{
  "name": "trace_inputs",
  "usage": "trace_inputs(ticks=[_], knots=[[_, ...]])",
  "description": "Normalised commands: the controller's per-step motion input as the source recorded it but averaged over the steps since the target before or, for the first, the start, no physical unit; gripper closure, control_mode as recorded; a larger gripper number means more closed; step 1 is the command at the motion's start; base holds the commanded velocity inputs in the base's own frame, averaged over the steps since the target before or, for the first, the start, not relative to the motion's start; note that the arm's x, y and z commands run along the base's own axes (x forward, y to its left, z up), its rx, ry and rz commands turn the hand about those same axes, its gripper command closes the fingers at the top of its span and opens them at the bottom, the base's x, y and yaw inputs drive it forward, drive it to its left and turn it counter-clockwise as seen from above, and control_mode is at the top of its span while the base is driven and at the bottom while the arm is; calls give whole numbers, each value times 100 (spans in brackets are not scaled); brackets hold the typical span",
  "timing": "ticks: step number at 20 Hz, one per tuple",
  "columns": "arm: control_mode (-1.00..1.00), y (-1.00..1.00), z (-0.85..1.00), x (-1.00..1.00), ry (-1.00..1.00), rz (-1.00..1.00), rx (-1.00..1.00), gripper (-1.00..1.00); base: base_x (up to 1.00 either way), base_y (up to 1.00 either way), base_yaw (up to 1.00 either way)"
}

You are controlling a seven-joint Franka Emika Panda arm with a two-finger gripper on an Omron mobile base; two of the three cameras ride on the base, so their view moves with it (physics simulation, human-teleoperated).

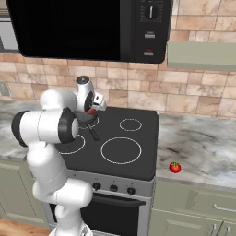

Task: Place the pan on the rear left burner on the stove. Then place the tomato and the onion in the pan and turn on the rear left burner.

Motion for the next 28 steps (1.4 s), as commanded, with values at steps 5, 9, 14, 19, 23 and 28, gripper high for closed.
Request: trace_inputs(ticks=[5, 9, 14, 19, 23, 28], knots=[[-100, 50, 0, 18, 0, 0, 0, 100, 0, 0, 0], [-100, 43, 0, 14, 0, 0, 0, 100, 0, 0, 0], [-100, 37, -2, 21, 0, 0, 0, 100, 0, 0, 0], [-100, 17, -22, 23, 0, 0, 0, 100, 0, 0, 0], [-100, 8, -35, 23, 1, 0, 0, 100, 0, 0, 0], [-100, 14, -33, 24, 3, 0, 0, 100, 0, 0, 0]])
